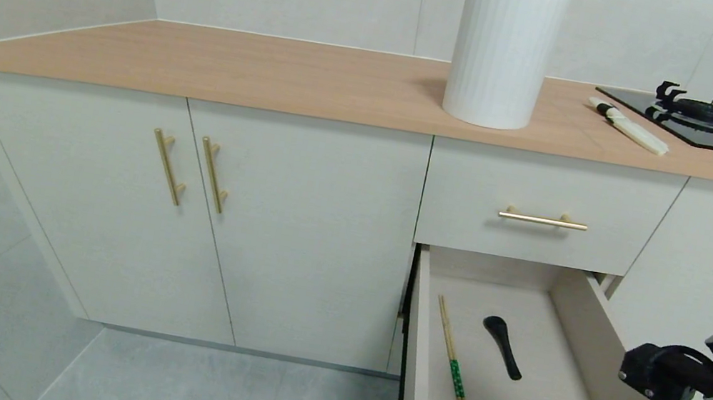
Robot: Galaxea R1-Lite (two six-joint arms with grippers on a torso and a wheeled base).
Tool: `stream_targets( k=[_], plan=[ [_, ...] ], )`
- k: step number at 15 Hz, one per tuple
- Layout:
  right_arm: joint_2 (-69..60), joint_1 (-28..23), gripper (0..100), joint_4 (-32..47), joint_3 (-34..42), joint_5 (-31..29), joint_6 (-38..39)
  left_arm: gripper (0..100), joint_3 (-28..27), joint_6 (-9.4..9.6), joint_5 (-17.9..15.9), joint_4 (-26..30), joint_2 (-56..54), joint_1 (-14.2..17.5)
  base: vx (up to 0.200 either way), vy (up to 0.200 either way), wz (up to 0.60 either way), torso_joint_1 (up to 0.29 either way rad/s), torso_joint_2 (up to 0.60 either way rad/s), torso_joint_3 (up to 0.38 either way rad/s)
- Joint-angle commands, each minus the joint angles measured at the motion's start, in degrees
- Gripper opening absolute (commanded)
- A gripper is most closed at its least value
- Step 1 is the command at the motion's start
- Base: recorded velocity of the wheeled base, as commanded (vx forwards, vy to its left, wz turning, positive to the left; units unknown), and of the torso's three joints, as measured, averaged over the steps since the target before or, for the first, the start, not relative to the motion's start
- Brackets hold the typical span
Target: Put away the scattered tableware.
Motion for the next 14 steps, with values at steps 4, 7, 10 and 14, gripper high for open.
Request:
stream_targets(
  k=[4,7,10,14],
  plan=[
    [10.1,0.7,100,1.6,-0.1,1.5,-2.5,100,0.0,0.01,0.0,0.0,0.0,0.0,0.000,0.000,0.00,0.000,0.00,0.000],
    [14.7,0.6,100,1.0,-0.6,1.1,-1.1,100,0.0,0.01,0.0,0.0,0.0,0.0,0.000,0.000,0.00,0.000,0.00,0.000],
    [17.3,0.6,100,1.0,-4.2,0.5,7.0,100,0.0,0.01,0.0,0.0,0.0,0.0,0.000,0.000,0.00,0.000,0.00,0.000],
    [21.7,0.4,100,1.0,-7.2,-5.3,13.7,100,0.0,0.01,0.0,0.0,0.0,0.0,0.000,0.000,0.00,0.000,0.00,0.000]
  ],
)
